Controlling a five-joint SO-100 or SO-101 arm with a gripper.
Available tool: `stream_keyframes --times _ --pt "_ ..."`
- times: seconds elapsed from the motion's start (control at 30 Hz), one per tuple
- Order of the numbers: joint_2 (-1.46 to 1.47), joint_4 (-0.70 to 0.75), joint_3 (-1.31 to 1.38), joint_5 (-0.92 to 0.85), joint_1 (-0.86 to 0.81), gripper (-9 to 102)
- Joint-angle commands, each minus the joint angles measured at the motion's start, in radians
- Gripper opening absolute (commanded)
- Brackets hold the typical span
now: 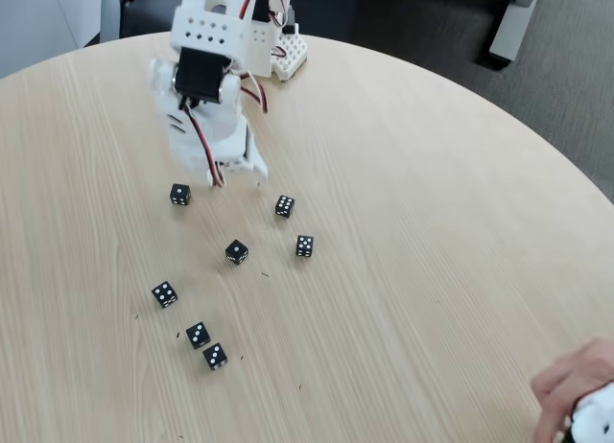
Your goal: Pick up the dice with number 6
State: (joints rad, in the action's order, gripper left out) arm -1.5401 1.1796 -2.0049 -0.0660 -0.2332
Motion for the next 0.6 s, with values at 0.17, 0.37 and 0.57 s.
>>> stream_keyframes --times 0.17,0.37,0.57 --pt "-0.006 -0.195 0.029 0.124 -0.003 27" --pt "-0.006 -0.216 0.029 0.249 -0.003 27" --pt "-0.005 -0.216 0.026 0.640 -0.006 27"
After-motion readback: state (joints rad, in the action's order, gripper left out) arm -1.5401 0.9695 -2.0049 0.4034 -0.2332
